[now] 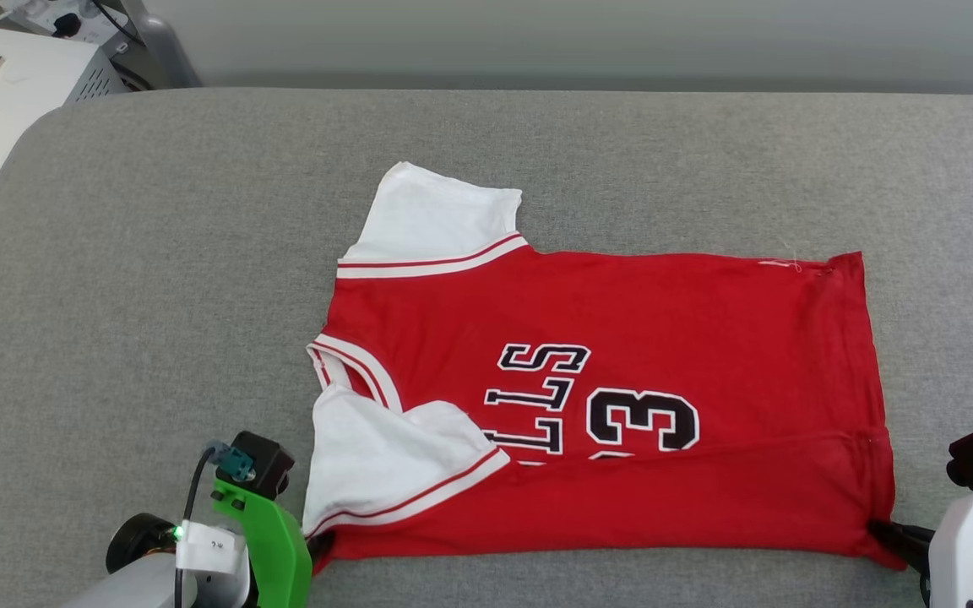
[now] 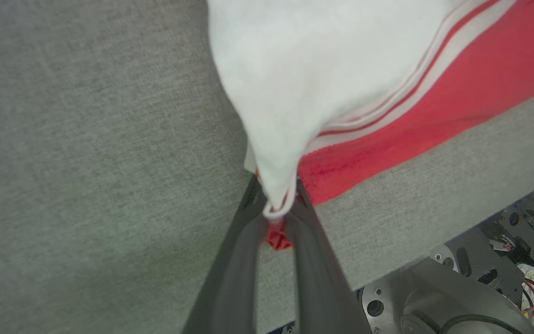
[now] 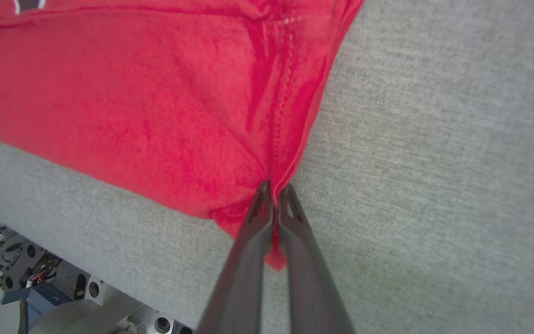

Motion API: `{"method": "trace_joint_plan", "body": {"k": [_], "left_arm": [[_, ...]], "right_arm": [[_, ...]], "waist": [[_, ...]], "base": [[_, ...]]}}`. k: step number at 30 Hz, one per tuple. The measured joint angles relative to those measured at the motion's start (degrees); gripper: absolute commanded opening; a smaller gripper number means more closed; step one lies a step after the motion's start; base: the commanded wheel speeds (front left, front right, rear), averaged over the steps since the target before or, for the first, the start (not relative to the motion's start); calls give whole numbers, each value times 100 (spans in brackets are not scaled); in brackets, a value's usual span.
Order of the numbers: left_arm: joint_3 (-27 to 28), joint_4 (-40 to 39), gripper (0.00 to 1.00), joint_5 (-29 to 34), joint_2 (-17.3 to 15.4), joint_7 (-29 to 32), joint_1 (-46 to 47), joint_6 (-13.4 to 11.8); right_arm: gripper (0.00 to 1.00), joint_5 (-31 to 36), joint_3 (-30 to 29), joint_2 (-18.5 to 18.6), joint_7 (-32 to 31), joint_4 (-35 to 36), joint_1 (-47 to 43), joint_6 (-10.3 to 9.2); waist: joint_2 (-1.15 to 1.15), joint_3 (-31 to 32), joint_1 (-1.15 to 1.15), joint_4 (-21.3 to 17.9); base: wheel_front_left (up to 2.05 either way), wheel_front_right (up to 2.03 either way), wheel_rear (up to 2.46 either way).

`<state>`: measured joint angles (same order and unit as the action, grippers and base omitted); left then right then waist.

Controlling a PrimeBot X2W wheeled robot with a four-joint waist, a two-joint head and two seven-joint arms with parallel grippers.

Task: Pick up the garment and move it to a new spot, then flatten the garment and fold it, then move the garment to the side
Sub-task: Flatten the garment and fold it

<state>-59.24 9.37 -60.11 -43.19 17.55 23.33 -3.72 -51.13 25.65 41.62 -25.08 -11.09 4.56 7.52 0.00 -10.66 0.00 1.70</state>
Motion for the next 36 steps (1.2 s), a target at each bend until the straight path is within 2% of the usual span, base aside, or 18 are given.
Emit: {"method": "trace_joint_plan", "body": {"k": [2, 3, 4, 5, 10, 11, 14, 15, 16, 20, 24, 27, 32, 36], "left_arm": [[14, 132, 0, -5, 35, -91, 2, 54], [26, 174, 36, -14, 57, -157, 1, 70], [45, 203, 100, -14, 69, -235, -2, 70], [71, 236, 100, -14, 74, -314, -3, 70], [312, 87, 100, -44, -169, -565, -2, -13], [541, -187, 100, -44, -411, -716, 34, -98], [775, -456, 100, 31, -578, -911, 240, -244], [856, -508, 100, 85, -608, -976, 364, -293], [1055, -566, 100, 234, -647, -1120, 768, -399], [1313, -452, 100, 421, -525, -1326, 1354, -425], [1399, -80, 100, 583, -399, -1284, 2090, -255], [1396, 231, 100, 792, -313, -1042, 2738, -41], [1321, 959, 100, 844, 53, -213, 4112, 489], [1200, 1560, 100, 732, 347, 678, 4839, 724]], "right_arm": [[0, 59, 16, -31, 74, -89, 31, 2], [16, 63, 9, -54, 137, -116, 32, 3], [63, 65, -4, -78, 202, -132, 31, 4], [100, 99, -14, -99, 292, -144, 31, 5], [100, 358, -258, -187, 900, -22, 29, 2], [100, 701, -672, -266, 1443, 131, 38, 2], [100, 1053, -1172, -519, 1913, 275, 91, 1], [100, 1217, -1367, -647, 2083, 323, 120, 1], [100, 1707, -1846, -1046, 2507, 526, 214, 1], [100, 2387, -2292, -1625, 2961, 848, 309, 1], [100, 2862, -2408, -2037, 3156, 1139, 376, 1], [100, 3048, -2381, -2154, 3231, 1273, 460, 1], [100, 3198, -2407, -2309, 3449, 1467, 728, 1], [100, 3200, -2321, -2306, 3511, 1472, 924, 1]], "waist": [[0, -23, 0, 16], [0, -12, 0, 22], [0, 4, 0, 26], [0, 32, 0, 28], [0, 226, 0, 21], [0, 317, 0, 6], [0, 342, 0, -41], [0, 334, 0, -59], [0, 256, 0, -108], [0, 69, 0, -187], [0, -211, 0, -282], [0, -463, 0, -365], [0, -1031, 0, -536], [0, -1422, 0, -655]], "base": [[0, 0, 0], [0, 0, 0], [0, 0, 0], [0, 0, 0], [0, 0, 0], [0, 0, 0], [0, 0, 0], [0, 0, 0], [0, 0, 0], [0, 0, 0], [0, 0, 0], [0, 0, 0], [0, 0, 0], [0, 0, 0]]}}
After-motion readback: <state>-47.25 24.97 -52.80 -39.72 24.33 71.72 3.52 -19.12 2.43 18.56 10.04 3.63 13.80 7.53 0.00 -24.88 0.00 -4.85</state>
